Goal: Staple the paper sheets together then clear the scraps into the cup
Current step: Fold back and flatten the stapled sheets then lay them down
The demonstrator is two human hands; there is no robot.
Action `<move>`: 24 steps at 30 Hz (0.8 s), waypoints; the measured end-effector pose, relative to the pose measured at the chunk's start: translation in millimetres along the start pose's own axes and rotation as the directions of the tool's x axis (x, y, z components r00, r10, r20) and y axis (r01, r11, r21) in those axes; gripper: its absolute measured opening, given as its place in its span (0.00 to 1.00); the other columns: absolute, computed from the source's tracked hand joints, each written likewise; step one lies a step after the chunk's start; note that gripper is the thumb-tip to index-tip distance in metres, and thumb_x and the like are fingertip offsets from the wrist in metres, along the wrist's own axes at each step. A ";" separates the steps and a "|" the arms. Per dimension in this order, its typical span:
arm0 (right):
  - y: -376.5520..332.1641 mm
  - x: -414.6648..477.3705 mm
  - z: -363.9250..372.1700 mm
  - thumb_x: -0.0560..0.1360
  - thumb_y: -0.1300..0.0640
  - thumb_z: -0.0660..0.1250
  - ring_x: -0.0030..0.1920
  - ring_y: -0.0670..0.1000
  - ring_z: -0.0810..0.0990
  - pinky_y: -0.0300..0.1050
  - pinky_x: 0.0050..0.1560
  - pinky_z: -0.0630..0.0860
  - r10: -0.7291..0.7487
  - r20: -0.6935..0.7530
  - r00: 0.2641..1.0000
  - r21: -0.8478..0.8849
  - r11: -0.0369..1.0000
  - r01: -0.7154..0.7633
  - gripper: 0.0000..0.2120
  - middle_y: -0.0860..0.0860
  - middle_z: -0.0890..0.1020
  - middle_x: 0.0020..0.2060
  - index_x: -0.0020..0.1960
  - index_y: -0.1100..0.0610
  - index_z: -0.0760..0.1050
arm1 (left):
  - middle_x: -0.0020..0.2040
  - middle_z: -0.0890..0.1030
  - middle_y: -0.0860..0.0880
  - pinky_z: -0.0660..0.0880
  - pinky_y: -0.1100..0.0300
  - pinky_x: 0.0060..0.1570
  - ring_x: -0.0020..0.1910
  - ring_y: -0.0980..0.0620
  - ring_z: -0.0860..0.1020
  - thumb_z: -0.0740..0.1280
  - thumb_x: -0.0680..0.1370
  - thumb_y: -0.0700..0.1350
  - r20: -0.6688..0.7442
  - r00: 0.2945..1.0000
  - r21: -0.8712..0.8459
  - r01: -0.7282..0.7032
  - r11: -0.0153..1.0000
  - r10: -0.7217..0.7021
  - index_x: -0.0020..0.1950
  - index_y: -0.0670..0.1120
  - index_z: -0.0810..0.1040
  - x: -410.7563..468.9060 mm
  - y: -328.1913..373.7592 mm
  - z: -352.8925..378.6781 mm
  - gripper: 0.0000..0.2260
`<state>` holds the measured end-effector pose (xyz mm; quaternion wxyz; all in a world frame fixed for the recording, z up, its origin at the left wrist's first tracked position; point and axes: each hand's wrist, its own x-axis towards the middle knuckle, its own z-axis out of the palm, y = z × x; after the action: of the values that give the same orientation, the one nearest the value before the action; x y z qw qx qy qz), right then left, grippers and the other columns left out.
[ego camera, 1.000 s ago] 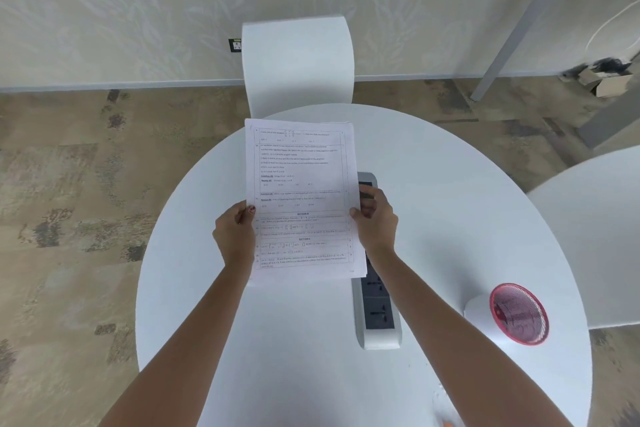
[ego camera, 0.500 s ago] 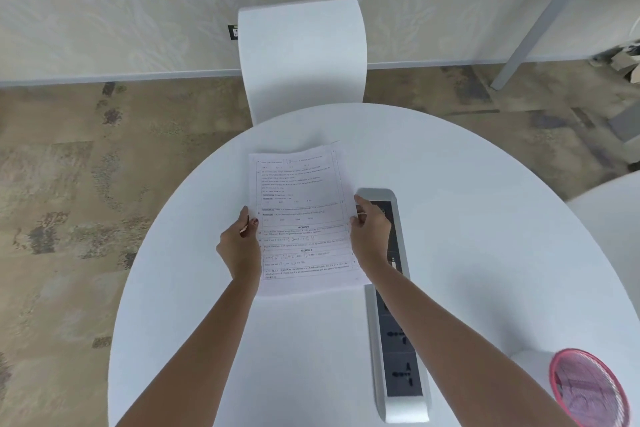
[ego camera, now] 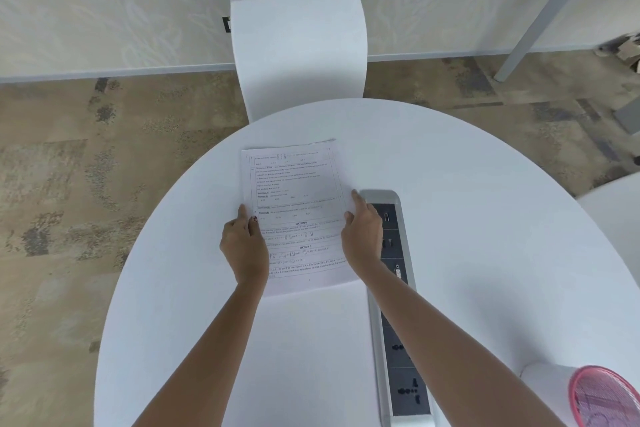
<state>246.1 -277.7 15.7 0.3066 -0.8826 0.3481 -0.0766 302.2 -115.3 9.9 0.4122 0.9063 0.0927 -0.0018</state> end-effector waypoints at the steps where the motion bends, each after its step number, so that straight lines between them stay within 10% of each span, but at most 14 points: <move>1: 0.3 -0.3 -0.5 0.80 0.65 0.59 0.49 0.54 0.79 0.44 0.40 0.73 0.010 -0.008 1.000 0.010 1.000 -0.009 0.21 0.58 0.78 0.54 0.72 0.56 0.65 | 0.56 0.79 0.35 0.73 0.48 0.61 0.54 0.38 0.78 0.59 0.82 0.39 0.003 1.000 0.004 -0.006 1.000 0.006 0.72 0.40 0.70 0.1 -0.3 0.2 0.18; 15: -1.7 -9.2 3.5 0.80 0.60 0.62 0.44 0.56 0.76 0.44 0.36 0.68 0.012 -0.053 0.999 -0.114 0.993 -0.018 0.19 0.60 0.76 0.53 0.70 0.60 0.66 | 0.65 0.68 0.38 0.62 0.63 0.62 0.64 0.41 0.69 0.60 0.82 0.40 0.047 0.997 0.002 -0.063 0.998 0.063 0.77 0.40 0.61 -4.8 -11.1 7.2 0.24; 24: 7.2 -38.7 29.6 0.80 0.56 0.60 0.65 0.60 0.70 0.53 0.64 0.71 -0.228 -0.213 0.950 -0.258 0.951 0.170 0.22 0.61 0.71 0.66 0.72 0.62 0.64 | 0.76 0.63 0.40 0.62 0.43 0.71 0.74 0.39 0.64 0.62 0.81 0.45 0.030 0.950 0.285 -0.307 0.908 0.311 0.78 0.41 0.60 -26.8 -22.8 8.2 0.26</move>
<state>223.4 -241.8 -9.2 0.1458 -0.9277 0.2978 -0.1716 272.5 -111.2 -10.5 0.2712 0.9595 -0.0497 0.0572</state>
